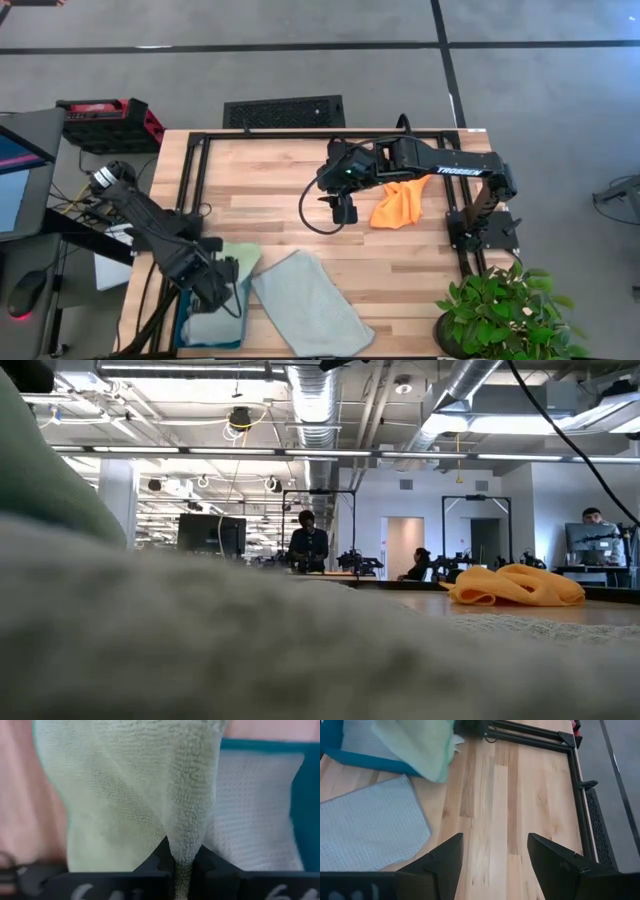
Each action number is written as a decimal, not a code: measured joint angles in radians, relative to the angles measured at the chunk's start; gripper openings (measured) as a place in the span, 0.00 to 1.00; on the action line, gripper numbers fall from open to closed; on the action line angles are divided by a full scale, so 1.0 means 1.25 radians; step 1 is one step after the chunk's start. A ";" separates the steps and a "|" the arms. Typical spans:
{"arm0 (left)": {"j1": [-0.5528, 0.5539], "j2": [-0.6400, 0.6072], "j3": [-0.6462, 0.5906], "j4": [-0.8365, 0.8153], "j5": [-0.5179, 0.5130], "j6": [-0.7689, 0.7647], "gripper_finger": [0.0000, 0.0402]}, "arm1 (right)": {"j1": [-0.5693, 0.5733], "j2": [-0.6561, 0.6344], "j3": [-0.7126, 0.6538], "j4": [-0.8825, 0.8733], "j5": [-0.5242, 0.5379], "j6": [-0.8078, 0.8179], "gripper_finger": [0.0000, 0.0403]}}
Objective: Fold microfiber towels
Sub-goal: Put the folded green microfiber towel into the blue bin
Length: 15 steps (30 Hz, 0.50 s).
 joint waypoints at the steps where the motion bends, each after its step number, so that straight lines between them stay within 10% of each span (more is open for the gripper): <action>1: -0.009 0.003 0.000 0.014 0.000 -0.009 0.00 | 0.000 0.000 0.000 0.000 0.000 0.000 0.61; 15: -0.087 0.116 0.000 0.094 0.092 -0.107 0.00 | -0.001 0.000 0.000 0.002 0.000 0.000 0.61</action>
